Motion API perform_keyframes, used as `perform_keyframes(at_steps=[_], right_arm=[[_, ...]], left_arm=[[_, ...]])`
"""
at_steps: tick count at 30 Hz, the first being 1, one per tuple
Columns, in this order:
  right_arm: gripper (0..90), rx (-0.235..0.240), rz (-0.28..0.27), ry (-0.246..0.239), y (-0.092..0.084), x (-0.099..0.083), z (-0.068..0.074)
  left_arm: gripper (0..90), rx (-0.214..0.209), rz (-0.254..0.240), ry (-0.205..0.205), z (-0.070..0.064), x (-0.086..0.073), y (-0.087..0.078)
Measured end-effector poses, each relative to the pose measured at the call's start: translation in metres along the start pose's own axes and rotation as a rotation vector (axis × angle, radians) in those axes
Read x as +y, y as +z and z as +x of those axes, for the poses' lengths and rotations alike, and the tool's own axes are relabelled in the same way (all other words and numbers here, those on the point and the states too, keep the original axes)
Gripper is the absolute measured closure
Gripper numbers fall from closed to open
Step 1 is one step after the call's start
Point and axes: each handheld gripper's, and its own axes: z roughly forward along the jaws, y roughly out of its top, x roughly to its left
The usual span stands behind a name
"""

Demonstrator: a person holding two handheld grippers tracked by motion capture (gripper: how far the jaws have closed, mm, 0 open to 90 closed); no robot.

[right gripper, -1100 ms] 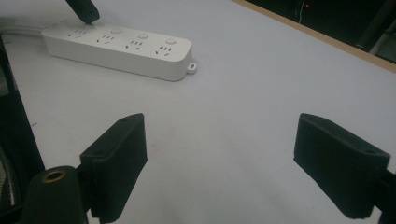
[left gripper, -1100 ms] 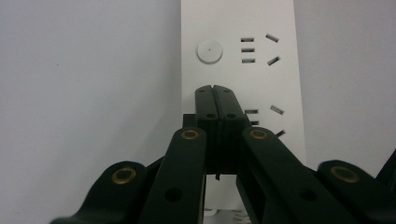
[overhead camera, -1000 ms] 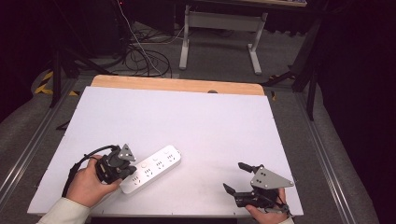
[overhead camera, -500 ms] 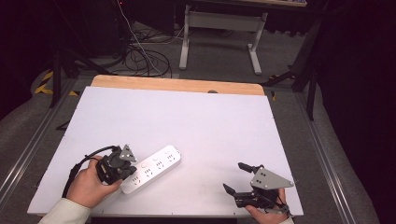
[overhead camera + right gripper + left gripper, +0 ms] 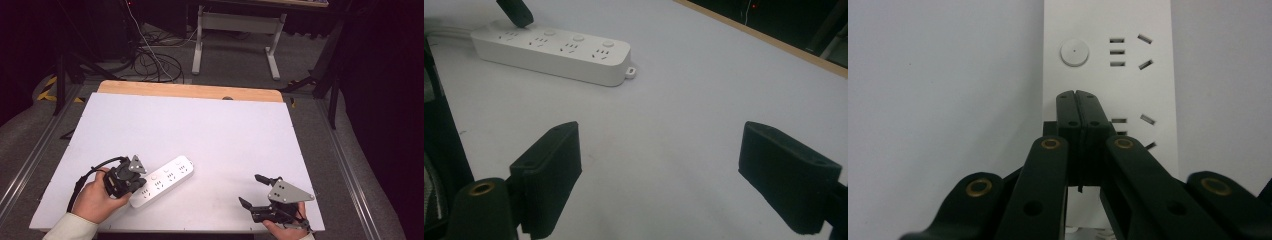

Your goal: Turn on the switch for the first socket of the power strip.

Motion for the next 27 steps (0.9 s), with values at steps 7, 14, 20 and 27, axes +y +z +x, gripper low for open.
perform_keyframes(at_steps=[7, 14, 20, 27], right_arm=[[17.9, 0.000, 0.000, -0.001, 0.0005, 0.0000, 0.0007], [17.9, 0.001, 0.000, 0.000, 0.0004, -0.0001, 0.0007], [17.9, 0.001, 0.000, -0.003, 0.0003, 0.0002, 0.0011], [17.9, 0.002, 0.005, -0.003, 0.0006, 0.0002, 0.0016]], left_arm=[[90.0, 0.018, 0.000, -0.010, -0.0022, 0.0000, 0.0004], [90.0, 0.011, -0.014, -0.023, -0.0004, -0.0022, 0.0005], [90.0, 0.022, -0.013, -0.037, -0.0028, -0.0024, 0.0011], [90.0, 0.032, -0.022, -0.046, -0.0038, -0.0037, 0.0023]])
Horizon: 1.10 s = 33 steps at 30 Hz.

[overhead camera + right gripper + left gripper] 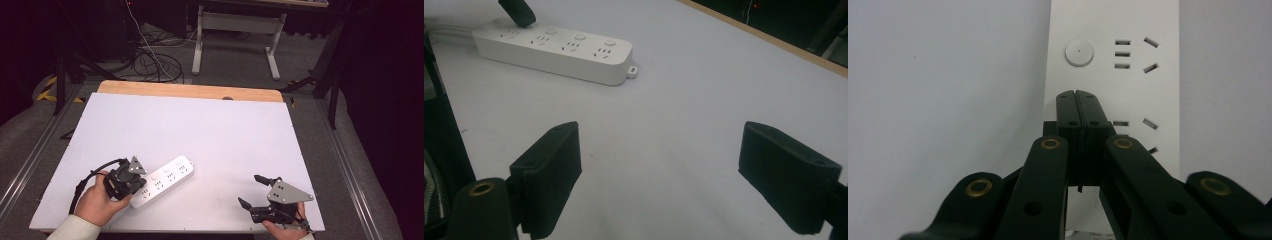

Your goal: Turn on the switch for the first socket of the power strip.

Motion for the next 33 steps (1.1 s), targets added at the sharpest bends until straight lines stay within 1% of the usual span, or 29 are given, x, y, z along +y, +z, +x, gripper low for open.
perform_keyframes(at_steps=[2, 5, 6, 7, 8, 10, 12, 13, 14, 15, 16, 19, 23, 25, 28, 29, 30, 31, 33], right_arm=[[17.9, 0.000, -0.002, 0.000, 0.000, 0.000, 0.000], [17.9, -0.002, -0.003, -0.002, 0.000, 0.000, 0.000], [17.9, -0.002, -0.002, 0.000, 0.000, 0.000, 0.000], [17.9, -0.002, -0.002, 0.000, 0.000, 0.000, 0.000], [17.9, -0.003, 0.000, -0.002, 0.000, 0.000, 0.000], [17.9, -0.003, -0.003, -0.003, 0.000, 0.000, -0.001], [17.9, -0.003, -0.003, 0.000, -0.001, -0.001, -0.001], [17.9, -0.004, -0.004, -0.001, -0.001, -0.001, -0.002], [17.9, -0.004, -0.004, 0.001, -0.001, -0.001, -0.002], [17.9, -0.005, -0.003, 0.002, -0.001, -0.001, -0.002], [17.9, -0.004, -0.004, 0.002, 0.000, -0.001, -0.002], [17.9, -0.003, 0.001, -0.002, 0.000, -0.001, -0.001], [17.9, -0.004, -0.002, 0.000, 0.000, -0.001, -0.002], [17.9, -0.003, 0.001, -0.001, 0.000, -0.001, -0.002], [17.9, -0.003, 0.003, 0.000, 0.000, -0.001, -0.002], [17.9, -0.003, 0.004, -0.001, 0.000, -0.001, -0.002], [17.9, -0.003, 0.004, 0.001, 0.000, -0.002, -0.002], [17.9, -0.003, 0.004, 0.001, 0.000, -0.002, -0.002], [17.9, -0.004, 0.004, 0.000, 0.000, -0.002, -0.002]], left_arm=[[90.0, -0.018, -0.006, -0.007, 0.001, -0.001, 0.000], [90.0, -0.010, -0.012, -0.007, 0.001, -0.002, 0.000], [90.0, -0.022, -0.015, -0.017, 0.002, -0.002, 0.000], [90.0, -0.022, -0.015, -0.017, 0.002, -0.002, 0.000], [90.0, -0.035, -0.038, -0.031, 0.004, -0.003, -0.001], [90.0, -0.037, -0.052, -0.027, 0.004, -0.002, -0.003], [90.0, -0.037, -0.084, -0.023, 0.002, -0.002, -0.009], [90.0, -0.030, -0.100, -0.021, 0.001, -0.001, -0.012], [90.0, -0.030, -0.100, -0.021, 0.001, -0.001, -0.012], [90.0, -0.025, -0.118, -0.014, -0.002, -0.001, -0.019], [90.0, -0.028, -0.128, -0.014, -0.003, 0.000, -0.022], [90.0, -0.011, -0.143, -0.005, -0.004, 0.000, -0.028], [90.0, -0.010, -0.167, -0.018, -0.002, -0.001, -0.034], [90.0, -0.003, -0.164, -0.020, 0.000, -0.001, -0.037], [90.0, -0.007, -0.175, -0.028, 0.001, -0.002, -0.039], [90.0, -0.003, -0.181, -0.021, -0.001, -0.001, -0.044], [90.0, -0.004, -0.185, -0.012, -0.002, 0.000, -0.046], [90.0, -0.004, -0.185, -0.012, -0.002, 0.000, -0.046], [90.0, 0.024, -0.176, 0.008, -0.007, 0.003, -0.052]])
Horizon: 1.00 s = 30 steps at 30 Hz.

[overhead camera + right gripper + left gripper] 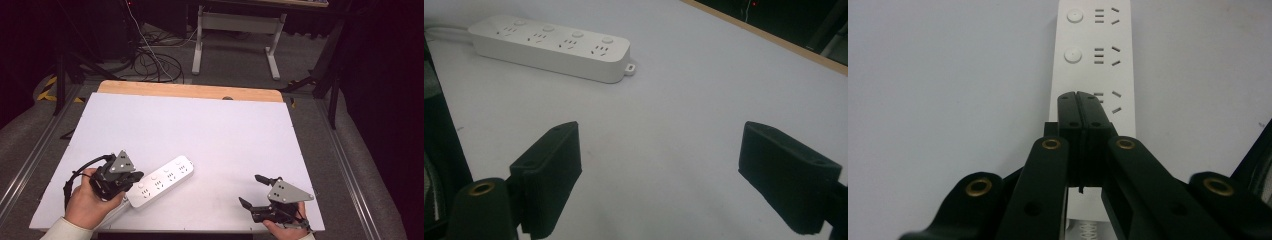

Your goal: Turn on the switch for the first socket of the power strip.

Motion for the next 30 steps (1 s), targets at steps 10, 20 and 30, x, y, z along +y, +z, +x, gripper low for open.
perform_keyframes(at_steps=[10, 20, 30], right_arm=[[17.9, -0.001, 0.002, 0.000, 0.000, 0.000, 0.000], [17.9, -0.003, 0.004, 0.002, 0.000, 0.000, 0.001], [17.9, -0.003, -0.003, 0.005, -0.001, -0.001, 0.000]], left_arm=[[70.3, -0.008, -0.044, -0.008, 0.001, 0.001, -0.008], [35.2, 0.012, -0.200, -0.008, 0.001, -0.002, -0.025], [31.1, 0.014, -0.325, -0.012, 0.009, -0.015, -0.036]])
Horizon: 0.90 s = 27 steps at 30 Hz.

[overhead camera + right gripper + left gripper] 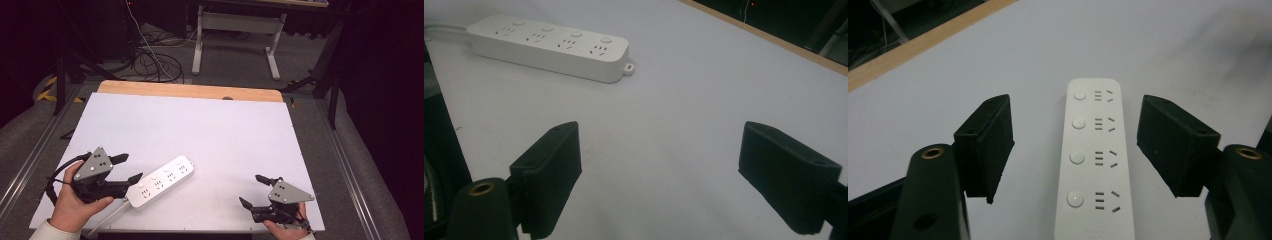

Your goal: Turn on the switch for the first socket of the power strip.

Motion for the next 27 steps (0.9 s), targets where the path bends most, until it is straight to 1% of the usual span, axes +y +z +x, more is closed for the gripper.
perform_keyframes(at_steps=[1, 3, 4, 6, 7, 8, 10, 13, 15, 17, 20, 21, 22, 27], right_arm=[[17.9, 0.000, 0.000, 0.000, 0.000, 0.000, 0.000], [17.9, -0.001, 0.003, -0.006, 0.000, 0.000, 0.000], [17.9, -0.003, 0.003, -0.007, 0.000, 0.000, 0.000], [17.9, -0.002, 0.000, -0.003, 0.000, 0.000, 0.001], [17.9, -0.002, -0.001, -0.002, 0.000, 0.000, 0.000], [17.9, -0.001, -0.001, -0.002, 0.000, 0.000, 0.000], [17.9, 0.000, -0.001, -0.002, 0.000, 0.000, 0.000], [17.9, 0.000, 0.003, -0.007, 0.000, 0.000, 0.001], [17.9, 0.001, -0.001, -0.005, 0.000, 0.000, 0.001], [17.9, 0.000, -0.003, -0.003, 0.000, 0.000, 0.000], [17.9, 0.001, -0.004, -0.004, 0.000, 0.000, 0.000], [17.9, 0.000, -0.004, -0.004, 0.000, 0.000, 0.000], [17.9, -0.001, -0.004, -0.006, 0.000, 0.000, 0.000], [17.9, -0.003, -0.006, -0.002, -0.001, 0.000, 0.000]], left_arm=[[29.8, 0.000, 0.000, 0.000, 0.000, 0.000, 0.000], [26.5, 0.000, -0.032, -0.010, 0.001, -0.004, -0.003], [24.7, 0.002, -0.040, -0.002, 0.002, -0.006, -0.004], [23.3, 0.007, -0.049, -0.002, 0.003, -0.008, -0.005], [22.4, 0.019, -0.071, -0.001, 0.004, -0.012, -0.007], [21.4, 0.021, -0.085, -0.003, 0.005, -0.015, -0.007], [20.0, 0.019, -0.112, -0.014, 0.009, -0.020, -0.009], [19.4, 0.001, -0.148, -0.043, 0.013, -0.027, -0.012], [19.1, 0.000, -0.167, -0.048, 0.016, -0.033, -0.015], [18.5, -0.001, -0.171, -0.045, 0.017, -0.038, -0.017], [17.0, -0.004, -0.169, -0.027, 0.019, -0.047, -0.018], [16.9, -0.004, -0.169, -0.027, 0.019, -0.047, -0.018], [16.9, 0.002, -0.164, -0.026, 0.020, -0.053, -0.019], [16.6, 0.010, -0.151, -0.041, 0.024, -0.067, -0.021]])
